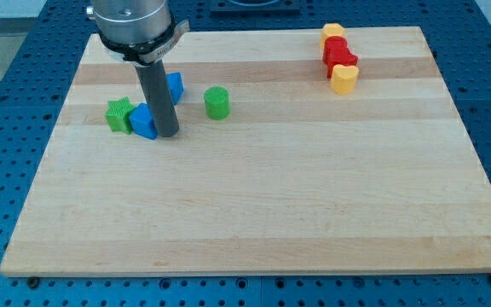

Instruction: Slightly push the blue cube in between the blue triangle and green star

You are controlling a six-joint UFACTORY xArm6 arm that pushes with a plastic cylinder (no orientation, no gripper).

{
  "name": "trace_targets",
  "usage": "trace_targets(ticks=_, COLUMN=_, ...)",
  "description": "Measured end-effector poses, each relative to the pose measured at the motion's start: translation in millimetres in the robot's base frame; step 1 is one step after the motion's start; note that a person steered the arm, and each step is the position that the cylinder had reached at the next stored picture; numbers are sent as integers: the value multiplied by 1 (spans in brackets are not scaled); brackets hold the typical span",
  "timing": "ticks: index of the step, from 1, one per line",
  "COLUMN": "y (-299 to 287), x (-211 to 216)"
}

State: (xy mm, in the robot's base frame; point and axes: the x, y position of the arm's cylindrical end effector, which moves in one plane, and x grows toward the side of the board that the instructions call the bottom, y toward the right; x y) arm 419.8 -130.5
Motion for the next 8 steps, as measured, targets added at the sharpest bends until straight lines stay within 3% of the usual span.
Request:
trace_targets(ticks=2, y=3, x=-36)
trace_targets(ticks=3, y=4, x=-33)
trace_targets(ticks=5, y=5, x=27)
trace_targets(ticks=8, y=-10, x=-24)
